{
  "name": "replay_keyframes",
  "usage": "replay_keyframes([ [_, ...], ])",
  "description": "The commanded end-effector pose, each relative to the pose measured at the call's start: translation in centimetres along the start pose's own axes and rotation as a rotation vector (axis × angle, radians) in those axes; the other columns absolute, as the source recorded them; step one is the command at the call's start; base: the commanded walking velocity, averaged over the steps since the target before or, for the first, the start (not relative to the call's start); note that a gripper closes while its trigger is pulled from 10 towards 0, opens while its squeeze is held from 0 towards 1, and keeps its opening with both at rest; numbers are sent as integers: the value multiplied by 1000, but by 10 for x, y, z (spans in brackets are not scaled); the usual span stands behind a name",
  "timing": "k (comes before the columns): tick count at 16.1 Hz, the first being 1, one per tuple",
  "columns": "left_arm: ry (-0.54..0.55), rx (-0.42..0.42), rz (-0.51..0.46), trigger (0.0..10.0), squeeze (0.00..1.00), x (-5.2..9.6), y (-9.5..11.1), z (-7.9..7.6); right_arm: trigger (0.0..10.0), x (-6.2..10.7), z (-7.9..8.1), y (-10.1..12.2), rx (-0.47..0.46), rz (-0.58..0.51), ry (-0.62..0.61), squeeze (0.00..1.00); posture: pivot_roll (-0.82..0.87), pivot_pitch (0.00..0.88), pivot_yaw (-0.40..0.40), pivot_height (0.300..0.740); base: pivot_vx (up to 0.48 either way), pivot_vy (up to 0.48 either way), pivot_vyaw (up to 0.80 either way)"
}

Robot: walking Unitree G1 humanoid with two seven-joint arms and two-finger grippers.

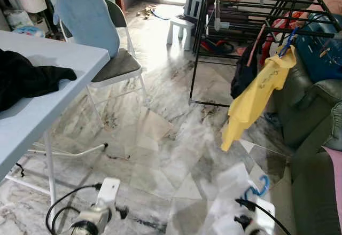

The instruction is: Hang hanger

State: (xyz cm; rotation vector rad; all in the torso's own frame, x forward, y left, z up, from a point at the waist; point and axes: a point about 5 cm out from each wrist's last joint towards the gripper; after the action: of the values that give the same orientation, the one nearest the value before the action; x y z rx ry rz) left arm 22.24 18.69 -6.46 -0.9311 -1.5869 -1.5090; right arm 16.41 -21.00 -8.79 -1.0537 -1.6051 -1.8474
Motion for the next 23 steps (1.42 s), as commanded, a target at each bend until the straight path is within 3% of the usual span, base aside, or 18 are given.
replay_keyframes([
  [1,-15,-6,11,10000,0,0,0,-2,10000,2,-2,-9,-50,37,-11,0,50,0,-35,740,0,0,0],
  [5,-12,-67,23,10000,0,-1,-1,-6,10000,5,-1,-20,-55,69,20,0,34,0,-25,740,0,0,0],
  [9,35,-122,16,10000,0,1,0,5,10000,3,3,-15,16,58,55,0,53,0,-39,740,0,0,0],
  [12,20,-123,6,10000,0,-2,2,-25,10000,2,6,-11,34,55,70,0,75,0,-54,740,0,0,0],
  [18,29,-125,-29,10000,0,-3,7,-33,10000,1,6,-8,47,47,70,0,86,0,-57,740,0,0,0],
  [21,44,-105,-151,10000,0,0,36,-40,10000,-1,3,0,27,10,44,0,77,0,-45,740,0,0,0],
  [23,2,-58,-227,10000,0,5,60,-54,10000,-1,3,5,24,-5,41,0,70,0,-38,740,0,0,0],
])
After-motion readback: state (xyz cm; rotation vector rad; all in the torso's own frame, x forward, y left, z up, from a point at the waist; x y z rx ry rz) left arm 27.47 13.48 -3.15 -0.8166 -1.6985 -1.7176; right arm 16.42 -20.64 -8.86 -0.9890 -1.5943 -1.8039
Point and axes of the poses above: a point about 5 cm out from each wrist's last joint towards the gripper, its own x axis pointing back from the gripper into the wrist, its own y axis along the axis of the wrist's last joint, z = x × y, and after that the axes turned 10 degrees about x, right-handed
